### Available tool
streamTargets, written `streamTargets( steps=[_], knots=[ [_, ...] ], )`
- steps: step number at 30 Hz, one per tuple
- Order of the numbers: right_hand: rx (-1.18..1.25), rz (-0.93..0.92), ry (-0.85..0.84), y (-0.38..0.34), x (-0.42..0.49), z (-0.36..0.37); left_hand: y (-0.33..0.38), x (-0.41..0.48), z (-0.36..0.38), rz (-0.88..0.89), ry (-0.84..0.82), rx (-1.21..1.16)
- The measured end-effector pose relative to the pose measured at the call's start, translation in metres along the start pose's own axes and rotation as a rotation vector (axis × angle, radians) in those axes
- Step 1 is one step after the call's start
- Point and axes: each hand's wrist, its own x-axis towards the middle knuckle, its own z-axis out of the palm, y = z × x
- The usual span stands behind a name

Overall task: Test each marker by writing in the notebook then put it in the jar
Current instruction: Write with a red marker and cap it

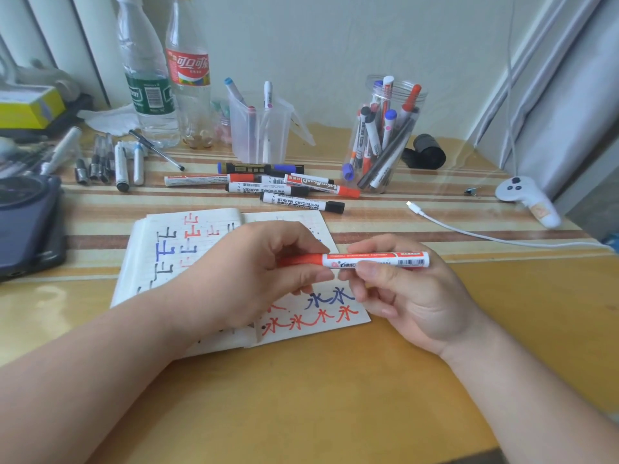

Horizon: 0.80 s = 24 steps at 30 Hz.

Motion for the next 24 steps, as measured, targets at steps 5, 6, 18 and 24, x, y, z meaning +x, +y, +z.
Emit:
streamTargets(
  steps=[5,6,18,24],
  knots=[
    [0.104,0.05,0.02,-0.001,0.003,-0.003,0.0,-0.002,0.0,0.037,-0.026,0.024],
    [0.072,0.048,0.074,0.0,0.003,-0.003,-0.001,-0.002,0.0,0.045,-0.021,0.061],
    [0.044,0.063,0.096,0.002,0.004,0.009,-0.001,0.0,0.011,-0.062,0.173,0.128],
    [-0.031,0.041,0.088,-0.001,0.004,0.015,-0.003,-0.001,0.008,-0.026,0.225,0.088]
  ],
)
